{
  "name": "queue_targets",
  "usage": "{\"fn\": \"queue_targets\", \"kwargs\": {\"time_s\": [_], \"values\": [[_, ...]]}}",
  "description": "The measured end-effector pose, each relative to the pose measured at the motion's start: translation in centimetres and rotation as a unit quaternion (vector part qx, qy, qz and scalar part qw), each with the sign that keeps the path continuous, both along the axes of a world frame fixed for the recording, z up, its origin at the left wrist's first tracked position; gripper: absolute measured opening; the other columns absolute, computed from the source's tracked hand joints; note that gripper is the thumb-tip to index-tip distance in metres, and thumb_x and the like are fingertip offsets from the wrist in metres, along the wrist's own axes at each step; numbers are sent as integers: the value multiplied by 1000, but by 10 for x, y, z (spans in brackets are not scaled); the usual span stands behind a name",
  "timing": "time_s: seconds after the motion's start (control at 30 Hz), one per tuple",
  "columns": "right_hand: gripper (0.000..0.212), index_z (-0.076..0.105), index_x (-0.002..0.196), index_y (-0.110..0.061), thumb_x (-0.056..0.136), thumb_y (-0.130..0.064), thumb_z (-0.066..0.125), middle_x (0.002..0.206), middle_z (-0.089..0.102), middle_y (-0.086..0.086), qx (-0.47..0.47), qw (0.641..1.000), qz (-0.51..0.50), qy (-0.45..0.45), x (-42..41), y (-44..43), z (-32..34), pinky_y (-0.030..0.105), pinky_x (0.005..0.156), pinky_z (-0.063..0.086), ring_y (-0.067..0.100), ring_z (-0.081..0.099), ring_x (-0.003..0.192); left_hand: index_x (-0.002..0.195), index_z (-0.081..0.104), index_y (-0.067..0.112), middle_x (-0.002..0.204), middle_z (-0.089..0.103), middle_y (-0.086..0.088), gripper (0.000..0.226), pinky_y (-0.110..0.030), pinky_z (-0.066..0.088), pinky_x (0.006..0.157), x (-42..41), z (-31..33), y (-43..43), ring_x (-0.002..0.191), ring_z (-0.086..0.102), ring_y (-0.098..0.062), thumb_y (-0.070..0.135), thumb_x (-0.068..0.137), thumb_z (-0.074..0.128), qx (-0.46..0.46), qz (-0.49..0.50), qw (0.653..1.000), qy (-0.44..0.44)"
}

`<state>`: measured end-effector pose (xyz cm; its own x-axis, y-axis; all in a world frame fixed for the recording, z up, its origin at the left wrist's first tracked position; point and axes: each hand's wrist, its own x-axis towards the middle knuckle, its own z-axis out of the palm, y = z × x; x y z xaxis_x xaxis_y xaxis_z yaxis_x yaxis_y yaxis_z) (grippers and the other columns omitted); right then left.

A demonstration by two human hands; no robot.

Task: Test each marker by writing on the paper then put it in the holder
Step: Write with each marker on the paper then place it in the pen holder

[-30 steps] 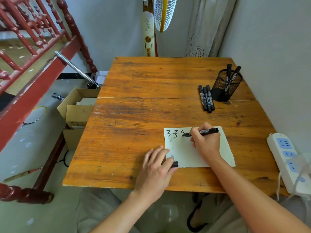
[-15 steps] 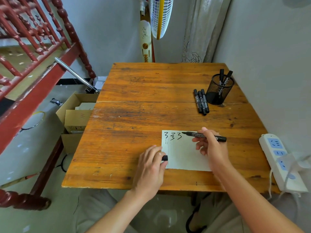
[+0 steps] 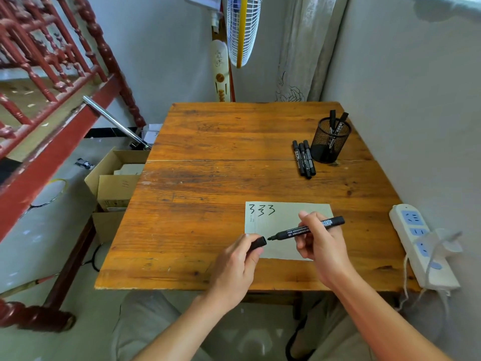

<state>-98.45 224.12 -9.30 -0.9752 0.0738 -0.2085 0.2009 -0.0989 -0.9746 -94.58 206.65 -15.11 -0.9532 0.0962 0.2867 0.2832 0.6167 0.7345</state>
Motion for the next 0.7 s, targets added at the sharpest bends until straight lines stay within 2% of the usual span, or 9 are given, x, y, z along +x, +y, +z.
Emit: {"fn": "queue_targets", "kwargs": {"time_s": [0.17, 0.27, 0.33, 0.4, 0.5, 0.63, 0.7], "values": [[32, 52, 71, -7, 96, -26, 55, 48, 55, 6, 27, 999, 34, -19, 6, -1, -8, 22, 41, 38, 17, 48, 42, 114, 55, 20, 100, 63, 8, 25, -11, 45, 62, 4, 0, 1, 84, 55, -1, 34, 95, 47, -24, -23, 999, 23], [32, 56, 71, -9, 96, -29, 55, 52, 58, 7, 33, 996, 68, -44, 13, -3, -14, 21, 43, 39, 19, 50, 45, 113, 58, 20, 97, 64, 8, 27, -14, 46, 64, 7, -3, 2, 84, 56, -2, 36, 95, 45, -53, -43, 997, 35], [35, 59, 72, -8, 97, -32, 52, 55, 62, 10, 33, 995, 75, -60, 17, -4, -17, 22, 44, 39, 20, 53, 46, 111, 62, 17, 93, 65, 6, 31, -11, 42, 65, 8, -5, 2, 82, 57, -4, 36, 92, 47, -66, -31, 996, 45], [39, 60, 74, -7, 98, -34, 48, 56, 63, 12, 29, 995, 58, -78, 19, -4, -18, 23, 44, 39, 19, 53, 46, 108, 65, 14, 88, 64, 4, 33, -11, 41, 63, 7, -8, 1, 78, 55, -5, 38, 90, 50, -58, -10, 997, 54], [41, 59, 73, -4, 99, -33, 46, 52, 61, 11, 27, 995, 20, -94, 19, -7, -20, 21, 41, 39, 17, 50, 42, 97, 66, 13, 83, 63, 4, 29, -22, 46, 60, 6, -12, 0, 77, 53, -7, 38, 91, 52, -76, -16, 994, 77], [37, 55, 70, -4, 98, -27, 46, 48, 52, 8, 28, 993, -32, -109, 20, -14, -24, 22, 41, 37, 12, 47, 39, 89, 62, 10, 79, 60, 2, 24, -13, 34, 68, 7, -14, 3, 75, 49, -9, 32, 93, 53, -106, -30, 987, 115], [31, 54, 71, -5, 96, -22, 46, 56, 51, 9, 11, 991, -70, -114, 20, -19, -24, 20, 40, 37, 13, 47, 43, 89, 61, 9, 78, 59, 1, 25, -12, 33, 67, 7, -16, 5, 73, 49, -9, 31, 94, 52, -95, -32, 989, 113]]}}
